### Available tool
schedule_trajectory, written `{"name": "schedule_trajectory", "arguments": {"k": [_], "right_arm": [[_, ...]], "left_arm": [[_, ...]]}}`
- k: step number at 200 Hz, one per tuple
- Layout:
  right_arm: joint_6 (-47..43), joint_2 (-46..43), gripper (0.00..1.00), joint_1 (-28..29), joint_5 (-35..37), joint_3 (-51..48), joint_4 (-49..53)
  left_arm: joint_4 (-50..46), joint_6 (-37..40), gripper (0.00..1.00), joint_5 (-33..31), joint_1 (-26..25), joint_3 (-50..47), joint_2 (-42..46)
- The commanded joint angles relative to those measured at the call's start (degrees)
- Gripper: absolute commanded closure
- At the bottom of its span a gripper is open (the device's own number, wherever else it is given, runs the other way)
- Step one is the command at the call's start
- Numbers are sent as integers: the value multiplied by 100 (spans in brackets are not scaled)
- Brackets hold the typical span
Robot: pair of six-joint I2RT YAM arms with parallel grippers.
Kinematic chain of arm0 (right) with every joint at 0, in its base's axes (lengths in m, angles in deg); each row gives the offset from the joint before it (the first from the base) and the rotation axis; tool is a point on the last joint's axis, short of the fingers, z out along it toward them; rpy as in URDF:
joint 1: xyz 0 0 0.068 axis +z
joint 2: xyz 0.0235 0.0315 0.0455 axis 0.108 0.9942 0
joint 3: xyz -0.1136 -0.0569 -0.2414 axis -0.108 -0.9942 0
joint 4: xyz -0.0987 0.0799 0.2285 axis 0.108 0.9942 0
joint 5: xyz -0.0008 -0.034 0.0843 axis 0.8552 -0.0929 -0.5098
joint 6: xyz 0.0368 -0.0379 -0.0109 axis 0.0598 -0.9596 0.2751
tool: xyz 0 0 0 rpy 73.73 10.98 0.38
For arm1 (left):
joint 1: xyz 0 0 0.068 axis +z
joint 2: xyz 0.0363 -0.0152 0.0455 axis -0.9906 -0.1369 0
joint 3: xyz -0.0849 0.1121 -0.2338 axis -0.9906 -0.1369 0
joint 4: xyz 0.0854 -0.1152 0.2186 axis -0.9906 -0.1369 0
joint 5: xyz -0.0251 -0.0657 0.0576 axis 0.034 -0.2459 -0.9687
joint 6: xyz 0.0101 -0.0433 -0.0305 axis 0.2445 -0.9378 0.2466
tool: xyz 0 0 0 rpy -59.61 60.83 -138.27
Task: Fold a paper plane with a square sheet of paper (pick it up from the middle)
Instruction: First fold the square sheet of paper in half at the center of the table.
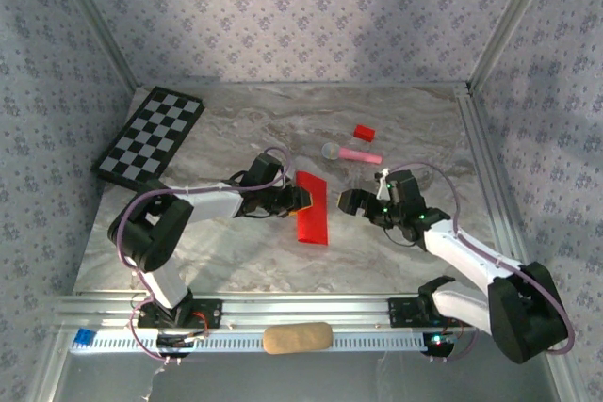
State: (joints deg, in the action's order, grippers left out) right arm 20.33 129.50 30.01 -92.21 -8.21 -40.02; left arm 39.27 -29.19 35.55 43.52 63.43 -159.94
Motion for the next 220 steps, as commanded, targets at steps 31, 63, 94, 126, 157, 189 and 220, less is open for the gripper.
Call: {"name": "schedule_trajectory", "arguments": {"k": [31,63,94,126,157,189,220], "right_arm": [[25,306,1,122,47,202,-61],[60,360,1,194,130,208,-71],[79,370,1,236,174,233,-71],[100,386,1,287,230,249,-90],[124,438,0,331,253,275,-89],[144,526,0,392,269,311,-104],[185,655,0,489,317,346,-181]], "left_arm": [[-361,195,58,-369,21,50,-109],[-514,305,56,-510,16,52,-125],[-730,430,53,-686,9,61,-143],[-837,547,48,-867,-50,95,-37],[-959,609,42,-1135,-55,98,135],[-1157,652,42,-1392,-55,56,258],[-1140,644,43,-1656,-50,-123,470]]}}
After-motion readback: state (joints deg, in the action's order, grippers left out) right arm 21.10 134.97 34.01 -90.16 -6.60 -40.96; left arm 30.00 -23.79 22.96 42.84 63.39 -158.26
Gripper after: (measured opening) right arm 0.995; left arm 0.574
